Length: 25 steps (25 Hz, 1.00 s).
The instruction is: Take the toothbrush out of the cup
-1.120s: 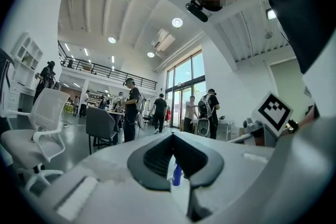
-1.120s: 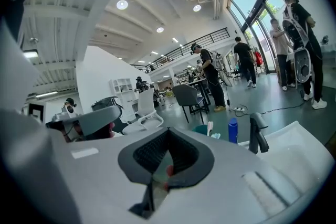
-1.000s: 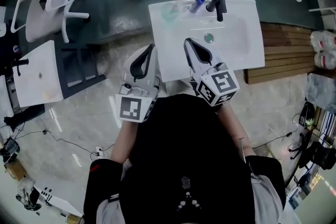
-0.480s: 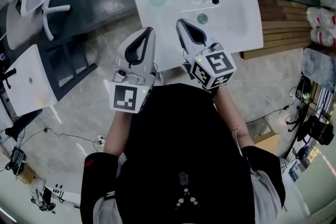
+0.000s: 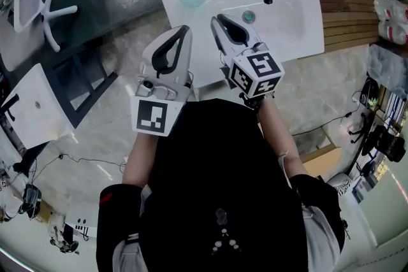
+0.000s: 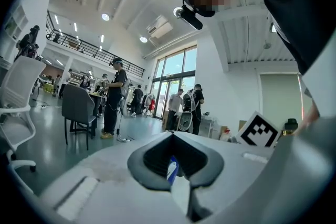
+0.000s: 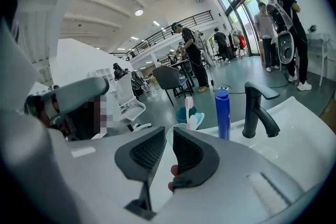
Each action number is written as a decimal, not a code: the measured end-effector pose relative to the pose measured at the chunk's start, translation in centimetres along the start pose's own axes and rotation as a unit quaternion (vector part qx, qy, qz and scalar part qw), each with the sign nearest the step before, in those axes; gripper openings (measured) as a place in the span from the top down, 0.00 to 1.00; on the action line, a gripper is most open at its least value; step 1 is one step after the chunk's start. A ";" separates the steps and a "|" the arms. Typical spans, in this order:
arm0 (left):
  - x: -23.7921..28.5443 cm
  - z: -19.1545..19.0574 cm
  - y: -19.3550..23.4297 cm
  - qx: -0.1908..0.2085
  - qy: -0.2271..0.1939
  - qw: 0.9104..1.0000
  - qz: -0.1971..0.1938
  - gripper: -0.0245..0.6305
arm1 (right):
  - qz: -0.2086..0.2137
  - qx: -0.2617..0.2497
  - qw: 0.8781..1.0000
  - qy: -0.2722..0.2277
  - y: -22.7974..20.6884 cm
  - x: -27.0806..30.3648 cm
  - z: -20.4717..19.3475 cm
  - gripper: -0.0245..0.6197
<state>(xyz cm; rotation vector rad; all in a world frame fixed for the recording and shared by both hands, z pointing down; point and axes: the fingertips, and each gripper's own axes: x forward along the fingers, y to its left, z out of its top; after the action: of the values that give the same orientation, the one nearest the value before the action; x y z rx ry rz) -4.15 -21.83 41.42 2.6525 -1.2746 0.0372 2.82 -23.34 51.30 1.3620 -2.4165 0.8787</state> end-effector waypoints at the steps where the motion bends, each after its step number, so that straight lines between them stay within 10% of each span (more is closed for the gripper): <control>1: 0.4 0.0 0.3 0.001 0.001 1.000 -0.003 0.96 | -0.003 0.006 1.000 0.003 -0.3 0.4 -0.2 0.88; 25: 4.7 -1.7 3.6 -0.006 0.035 0.998 -0.051 0.96 | -0.046 0.067 0.997 0.002 -6.0 6.3 -2.2 0.81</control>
<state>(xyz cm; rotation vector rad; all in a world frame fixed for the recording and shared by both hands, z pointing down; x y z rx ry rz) -3.90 -27.33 44.22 2.6767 -1.1133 0.1058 4.22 -28.69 58.31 1.5039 -2.3064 1.0351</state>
